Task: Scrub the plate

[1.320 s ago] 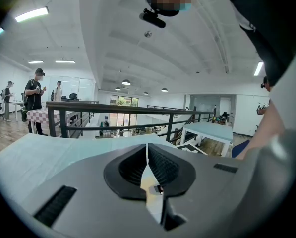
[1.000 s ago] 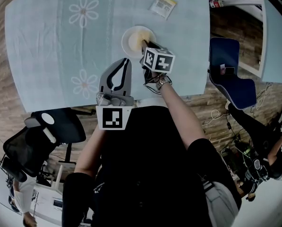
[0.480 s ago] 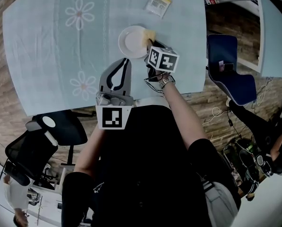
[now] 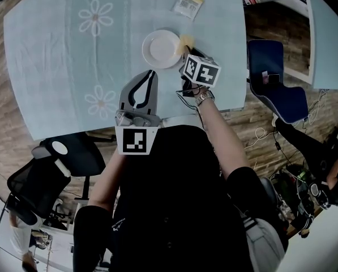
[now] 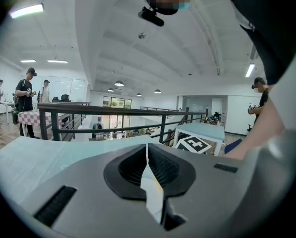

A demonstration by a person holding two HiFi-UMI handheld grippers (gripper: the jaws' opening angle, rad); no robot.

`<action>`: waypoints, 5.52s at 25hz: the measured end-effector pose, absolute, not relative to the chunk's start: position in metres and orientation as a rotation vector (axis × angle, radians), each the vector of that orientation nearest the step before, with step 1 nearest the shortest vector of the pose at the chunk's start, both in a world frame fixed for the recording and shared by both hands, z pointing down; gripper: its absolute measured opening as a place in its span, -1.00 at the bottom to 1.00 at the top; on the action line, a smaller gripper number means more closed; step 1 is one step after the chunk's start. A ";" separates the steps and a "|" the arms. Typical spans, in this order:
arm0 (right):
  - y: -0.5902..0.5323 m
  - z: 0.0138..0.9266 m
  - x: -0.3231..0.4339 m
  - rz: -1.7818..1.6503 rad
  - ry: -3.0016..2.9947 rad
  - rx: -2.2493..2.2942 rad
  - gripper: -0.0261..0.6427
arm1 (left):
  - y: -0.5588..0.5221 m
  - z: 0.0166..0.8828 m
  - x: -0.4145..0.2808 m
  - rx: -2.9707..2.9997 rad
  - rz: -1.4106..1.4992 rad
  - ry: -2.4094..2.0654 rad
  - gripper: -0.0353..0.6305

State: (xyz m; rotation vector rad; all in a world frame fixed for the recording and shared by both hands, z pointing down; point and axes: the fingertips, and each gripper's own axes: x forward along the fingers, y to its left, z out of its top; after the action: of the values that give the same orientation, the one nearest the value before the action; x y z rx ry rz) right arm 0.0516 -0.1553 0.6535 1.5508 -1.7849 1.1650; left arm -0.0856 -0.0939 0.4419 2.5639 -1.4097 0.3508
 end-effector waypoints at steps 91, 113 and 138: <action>-0.124 0.628 0.056 1.320 -1.831 1.575 -0.76 | -0.059 0.456 -0.103 2.613 0.394 -1.345 -0.83; -0.090 0.657 -0.061 1.640 -1.877 1.095 -0.76 | -0.058 0.459 -0.118 2.532 0.394 -1.457 -0.83; -0.094 0.670 0.005 1.737 -1.773 1.171 -0.76 | -0.076 0.463 -0.093 2.522 0.436 -1.446 -0.83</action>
State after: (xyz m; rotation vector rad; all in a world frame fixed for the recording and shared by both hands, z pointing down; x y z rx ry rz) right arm 0.0047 -0.0936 0.6704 1.1708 -1.7730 1.7373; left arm -0.0933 -0.0765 0.4634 2.5223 -1.4462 0.4358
